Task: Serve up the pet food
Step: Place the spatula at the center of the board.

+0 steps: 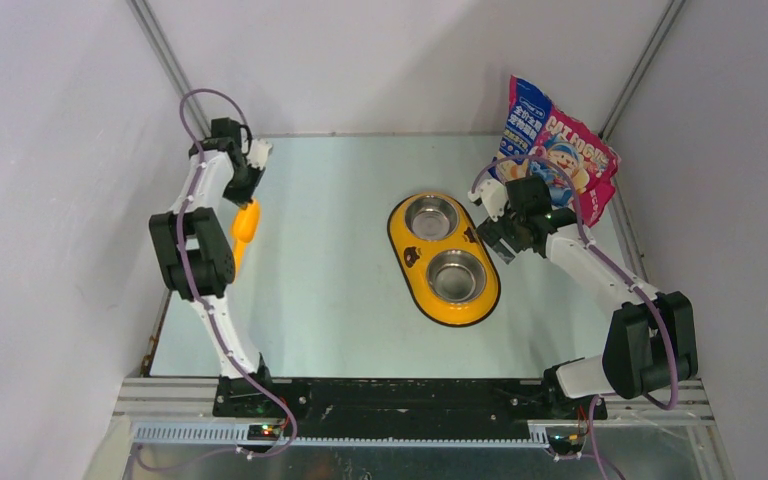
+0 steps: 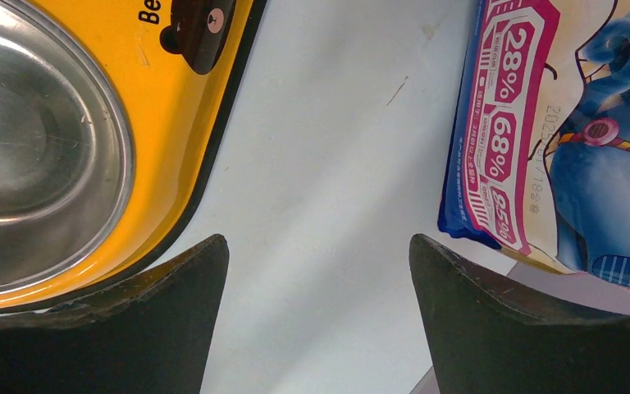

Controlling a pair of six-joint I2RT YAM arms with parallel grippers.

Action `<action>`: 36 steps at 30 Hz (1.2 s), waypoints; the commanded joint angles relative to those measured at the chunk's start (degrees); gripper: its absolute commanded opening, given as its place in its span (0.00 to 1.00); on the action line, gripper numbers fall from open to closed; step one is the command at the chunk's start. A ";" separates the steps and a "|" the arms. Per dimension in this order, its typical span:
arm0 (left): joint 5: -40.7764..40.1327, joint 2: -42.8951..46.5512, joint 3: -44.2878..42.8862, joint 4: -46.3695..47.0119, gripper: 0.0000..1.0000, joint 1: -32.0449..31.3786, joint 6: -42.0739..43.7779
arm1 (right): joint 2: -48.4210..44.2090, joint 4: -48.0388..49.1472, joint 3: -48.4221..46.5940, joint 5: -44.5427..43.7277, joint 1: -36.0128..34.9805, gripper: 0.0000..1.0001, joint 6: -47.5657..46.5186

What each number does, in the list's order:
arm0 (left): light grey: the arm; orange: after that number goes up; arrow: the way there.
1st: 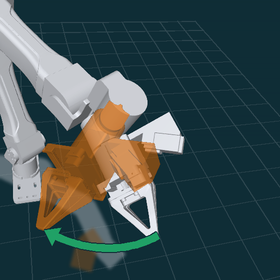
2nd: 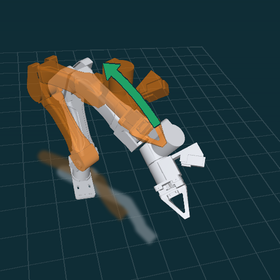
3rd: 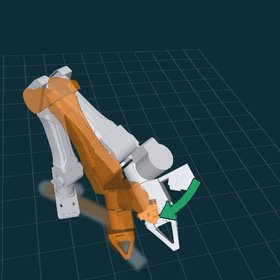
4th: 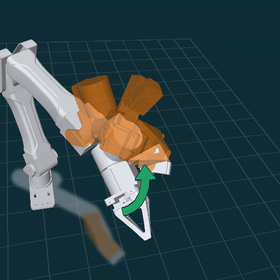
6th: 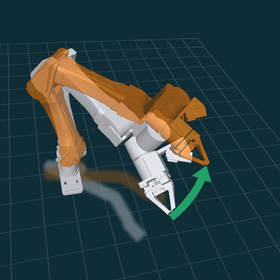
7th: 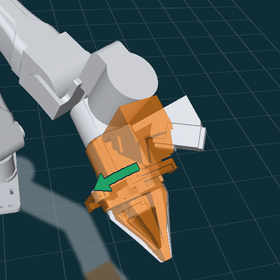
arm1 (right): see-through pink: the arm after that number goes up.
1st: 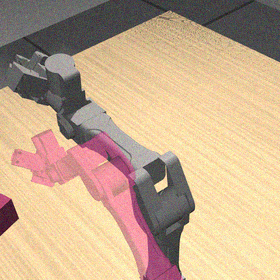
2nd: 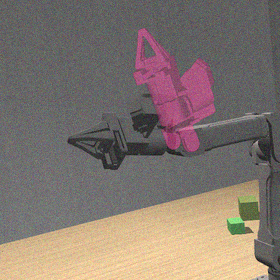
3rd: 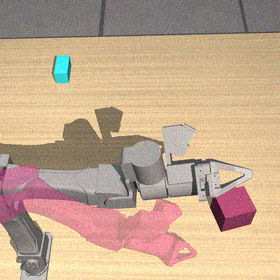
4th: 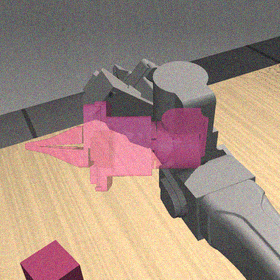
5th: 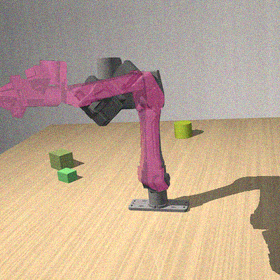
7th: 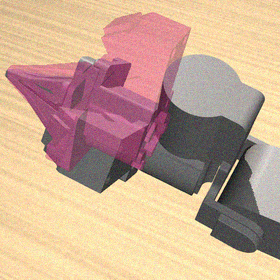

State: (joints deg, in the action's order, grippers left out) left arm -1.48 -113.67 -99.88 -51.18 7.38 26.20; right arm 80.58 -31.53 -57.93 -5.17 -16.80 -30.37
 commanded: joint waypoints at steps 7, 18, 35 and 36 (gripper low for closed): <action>-5.67 -5.82 -4.11 -0.61 0.00 1.42 9.83 | -1.02 1.47 -0.16 0.11 -0.25 0.84 0.48; -6.93 -8.52 -4.26 0.46 0.00 3.63 13.11 | -0.57 1.47 -0.17 0.09 -0.34 0.84 0.44; -6.74 -9.84 -2.33 2.78 0.08 3.78 11.16 | -0.27 1.46 -0.16 -0.30 -0.25 0.84 0.58; -6.72 -9.76 -2.25 2.98 0.09 3.78 10.87 | -0.34 1.46 -0.16 -0.29 -0.25 0.84 0.58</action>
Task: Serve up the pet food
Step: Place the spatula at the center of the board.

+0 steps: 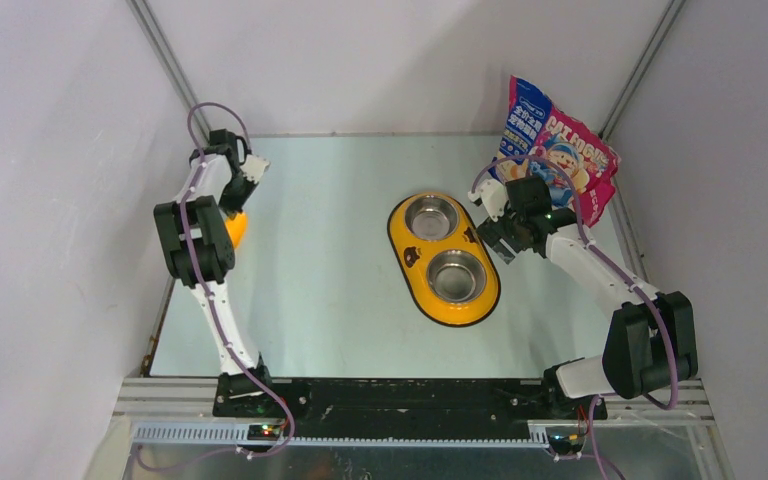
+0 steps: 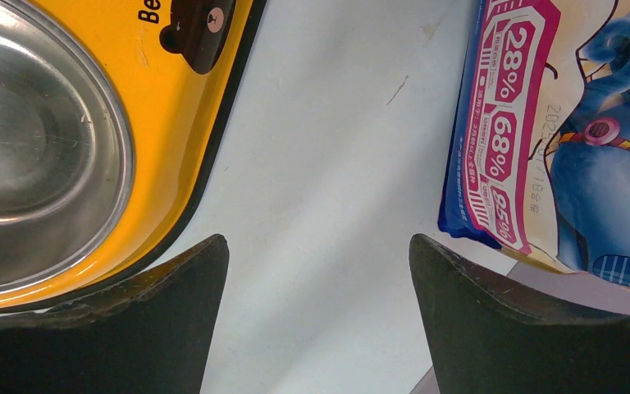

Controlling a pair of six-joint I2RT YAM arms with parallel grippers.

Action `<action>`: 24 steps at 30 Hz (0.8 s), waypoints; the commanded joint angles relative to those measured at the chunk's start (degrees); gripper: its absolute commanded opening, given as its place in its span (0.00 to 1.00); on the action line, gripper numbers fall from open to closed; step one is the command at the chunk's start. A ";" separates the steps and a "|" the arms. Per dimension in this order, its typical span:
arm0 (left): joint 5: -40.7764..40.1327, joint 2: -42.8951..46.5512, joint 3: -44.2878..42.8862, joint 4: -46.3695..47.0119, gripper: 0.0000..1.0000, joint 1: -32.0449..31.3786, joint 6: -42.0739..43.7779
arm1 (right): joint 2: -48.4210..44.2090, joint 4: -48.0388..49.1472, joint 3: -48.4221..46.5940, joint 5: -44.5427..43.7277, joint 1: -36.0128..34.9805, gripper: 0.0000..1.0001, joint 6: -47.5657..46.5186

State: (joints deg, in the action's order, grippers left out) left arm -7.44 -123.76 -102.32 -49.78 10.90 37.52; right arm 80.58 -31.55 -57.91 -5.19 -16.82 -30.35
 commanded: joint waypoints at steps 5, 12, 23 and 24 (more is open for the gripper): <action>-0.61 0.28 1.14 2.55 0.18 0.24 -1.37 | -0.55 1.49 -0.21 -0.13 -0.21 0.84 0.55; 0.05 0.35 1.27 2.26 0.32 0.26 -2.14 | -0.67 1.41 -0.19 0.03 -0.19 0.84 0.55; 0.90 1.88 1.82 2.09 0.76 0.25 -2.75 | -1.01 1.31 -0.21 0.31 -0.32 0.84 0.56; 0.92 2.05 1.80 2.06 0.78 0.26 -2.77 | -1.05 1.32 -0.19 0.41 -0.32 0.84 0.58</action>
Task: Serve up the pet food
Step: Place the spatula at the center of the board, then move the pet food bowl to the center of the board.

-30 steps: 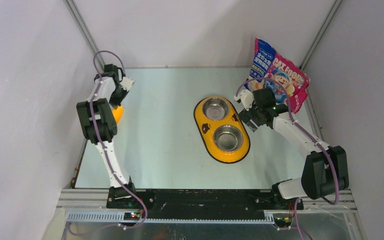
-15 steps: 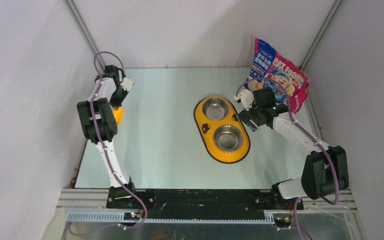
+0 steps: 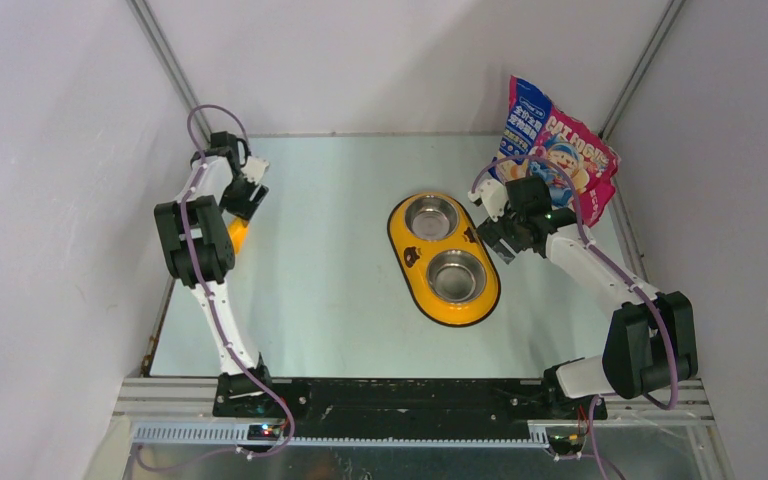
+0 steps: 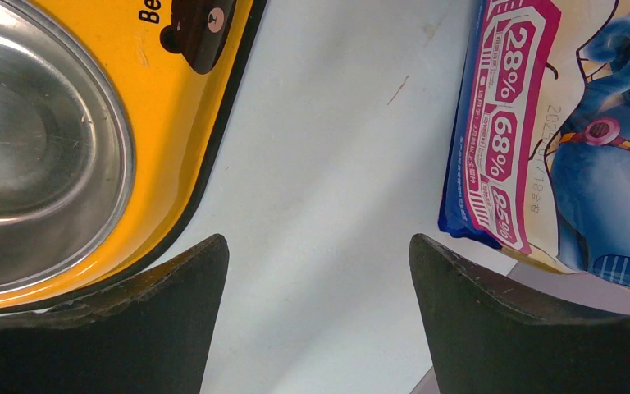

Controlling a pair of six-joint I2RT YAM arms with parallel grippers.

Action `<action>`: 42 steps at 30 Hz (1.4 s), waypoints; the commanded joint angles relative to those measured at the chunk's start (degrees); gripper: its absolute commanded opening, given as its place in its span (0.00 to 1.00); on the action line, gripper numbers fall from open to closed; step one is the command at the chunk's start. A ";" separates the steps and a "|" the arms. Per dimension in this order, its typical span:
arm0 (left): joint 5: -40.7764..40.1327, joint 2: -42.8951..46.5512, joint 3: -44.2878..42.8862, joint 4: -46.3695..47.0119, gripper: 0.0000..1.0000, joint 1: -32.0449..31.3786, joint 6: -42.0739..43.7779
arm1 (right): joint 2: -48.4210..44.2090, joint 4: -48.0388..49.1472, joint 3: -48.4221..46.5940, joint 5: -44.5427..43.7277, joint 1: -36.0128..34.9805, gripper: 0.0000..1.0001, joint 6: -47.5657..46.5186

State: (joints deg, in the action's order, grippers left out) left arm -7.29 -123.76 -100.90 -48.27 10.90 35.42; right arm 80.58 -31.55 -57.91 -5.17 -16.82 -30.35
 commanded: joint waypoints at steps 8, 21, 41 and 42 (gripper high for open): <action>1.90 4.28 0.26 -0.25 0.93 0.21 -1.20 | -1.02 1.22 -0.19 0.42 -0.32 0.84 0.54; 4.03 9.26 0.69 -1.64 1.00 0.27 -2.67 | -0.36 0.89 -0.26 0.82 -0.26 0.84 0.56; 21.44 50.81 27.86 2.36 1.00 -1.54 -16.66 | 1.92 -1.32 -1.22 -0.34 -2.36 0.85 -0.37; 21.40 52.61 30.63 3.11 1.00 -1.53 -16.99 | 1.73 -1.03 -1.30 -1.24 -2.40 0.85 -0.78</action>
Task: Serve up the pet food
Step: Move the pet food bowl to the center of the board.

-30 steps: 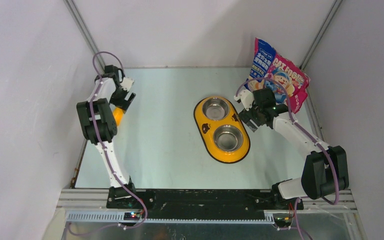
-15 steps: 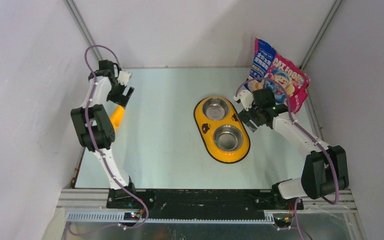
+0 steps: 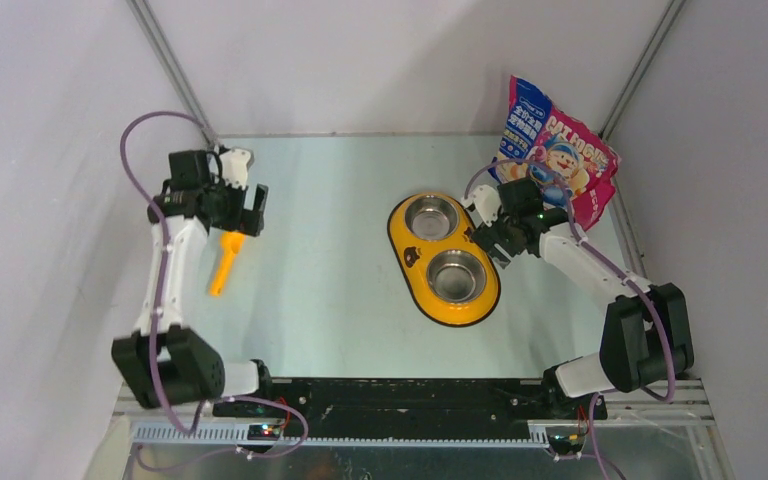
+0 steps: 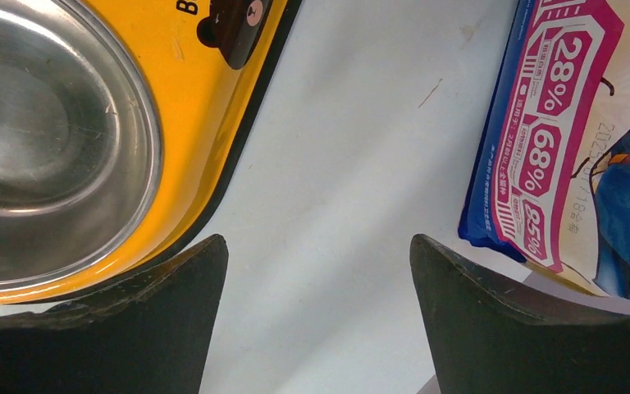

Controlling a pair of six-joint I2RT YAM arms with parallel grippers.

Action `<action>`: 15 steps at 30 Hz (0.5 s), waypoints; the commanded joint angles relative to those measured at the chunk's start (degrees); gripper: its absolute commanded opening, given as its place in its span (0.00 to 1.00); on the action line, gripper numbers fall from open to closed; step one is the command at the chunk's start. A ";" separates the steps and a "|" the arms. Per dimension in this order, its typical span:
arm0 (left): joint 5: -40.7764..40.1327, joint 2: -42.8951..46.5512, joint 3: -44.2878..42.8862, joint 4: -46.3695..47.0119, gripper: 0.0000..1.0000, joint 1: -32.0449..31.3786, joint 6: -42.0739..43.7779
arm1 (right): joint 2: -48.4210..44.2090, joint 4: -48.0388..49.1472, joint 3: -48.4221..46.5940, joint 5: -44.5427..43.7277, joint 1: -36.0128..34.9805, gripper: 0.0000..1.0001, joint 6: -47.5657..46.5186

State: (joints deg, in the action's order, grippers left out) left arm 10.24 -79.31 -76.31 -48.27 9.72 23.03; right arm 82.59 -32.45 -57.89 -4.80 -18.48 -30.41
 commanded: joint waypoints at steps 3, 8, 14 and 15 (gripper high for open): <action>3.42 17.16 10.90 4.84 1.00 -0.31 -6.06 | 0.28 0.93 -1.35 -4.36 -0.98 0.85 -1.63; 1.51 25.07 16.11 6.47 1.00 -0.34 -7.45 | 4.85 2.48 -1.31 -10.08 -1.71 0.85 -1.90; 3.44 29.45 19.15 9.37 1.00 -0.25 -7.99 | 8.59 1.64 -1.27 -10.29 -3.16 0.85 -0.77; 3.94 29.59 19.44 9.52 1.00 -0.25 -8.00 | 8.94 1.30 -1.33 -9.74 -3.37 0.85 -0.56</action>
State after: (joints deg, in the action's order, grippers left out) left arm 12.29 -51.11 -57.71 -42.48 9.61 16.49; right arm 90.50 -31.51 -57.91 -13.47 -20.82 -31.53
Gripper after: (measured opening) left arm 0.996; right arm 0.848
